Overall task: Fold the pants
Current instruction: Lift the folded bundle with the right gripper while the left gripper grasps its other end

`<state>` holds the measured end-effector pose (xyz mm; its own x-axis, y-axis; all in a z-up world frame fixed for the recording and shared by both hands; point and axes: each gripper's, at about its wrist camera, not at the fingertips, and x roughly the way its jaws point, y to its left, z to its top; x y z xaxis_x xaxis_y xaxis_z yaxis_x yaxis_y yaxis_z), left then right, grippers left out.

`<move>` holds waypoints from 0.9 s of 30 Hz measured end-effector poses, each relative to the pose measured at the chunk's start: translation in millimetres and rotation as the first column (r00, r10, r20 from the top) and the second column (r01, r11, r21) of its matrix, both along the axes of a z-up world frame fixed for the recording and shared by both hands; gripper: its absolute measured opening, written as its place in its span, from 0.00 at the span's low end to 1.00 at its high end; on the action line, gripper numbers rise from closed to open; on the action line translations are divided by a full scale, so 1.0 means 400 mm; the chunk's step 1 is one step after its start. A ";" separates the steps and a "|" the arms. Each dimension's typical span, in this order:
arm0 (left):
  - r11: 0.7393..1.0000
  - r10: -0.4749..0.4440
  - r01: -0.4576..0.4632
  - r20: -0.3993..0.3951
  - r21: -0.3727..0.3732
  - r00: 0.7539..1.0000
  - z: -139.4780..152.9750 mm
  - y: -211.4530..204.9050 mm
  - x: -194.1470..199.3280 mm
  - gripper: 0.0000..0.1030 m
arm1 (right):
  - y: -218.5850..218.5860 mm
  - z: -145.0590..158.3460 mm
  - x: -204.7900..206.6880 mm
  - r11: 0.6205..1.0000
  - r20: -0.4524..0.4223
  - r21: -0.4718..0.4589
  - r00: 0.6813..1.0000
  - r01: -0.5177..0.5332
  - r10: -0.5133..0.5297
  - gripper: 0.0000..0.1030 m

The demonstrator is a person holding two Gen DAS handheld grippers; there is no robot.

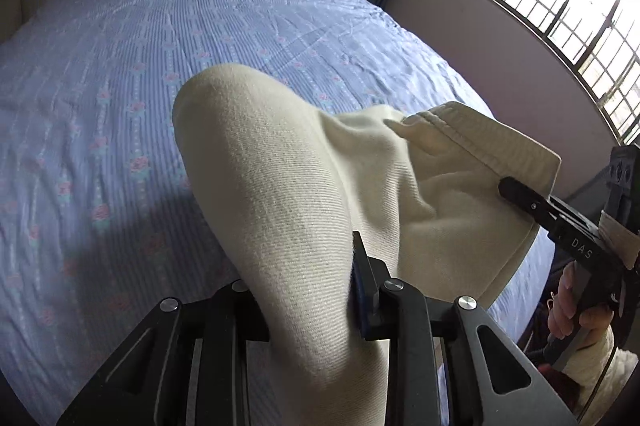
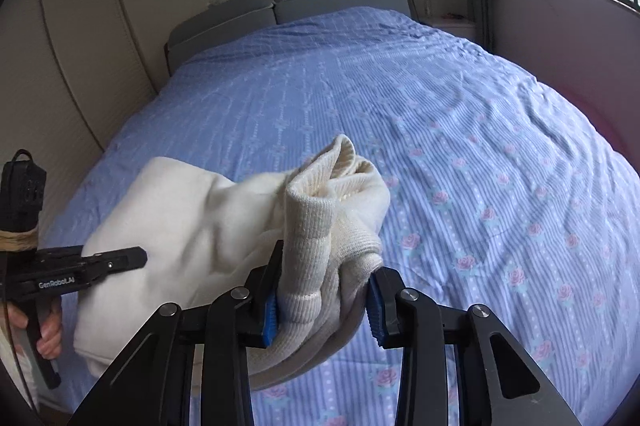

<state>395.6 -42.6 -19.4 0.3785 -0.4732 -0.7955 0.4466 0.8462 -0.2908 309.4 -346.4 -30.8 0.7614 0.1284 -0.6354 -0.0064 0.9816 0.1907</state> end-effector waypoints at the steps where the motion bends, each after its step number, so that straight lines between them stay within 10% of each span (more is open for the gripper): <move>1: 1.000 -0.006 0.006 0.007 0.002 1.000 0.009 0.021 -0.013 0.27 | 0.022 0.020 -0.011 1.000 0.012 -0.008 1.000 -0.015 0.015 0.34; 15: 0.971 0.203 -0.218 0.144 0.096 0.968 0.151 0.509 -0.196 0.27 | 0.591 0.160 -0.065 0.941 0.090 -0.095 0.938 -0.326 0.334 0.34; 27: 0.803 0.452 -0.497 0.206 0.330 0.868 0.091 1.011 -0.183 0.27 | 1.214 0.060 -0.002 0.811 0.008 -0.093 0.814 -0.578 0.581 0.34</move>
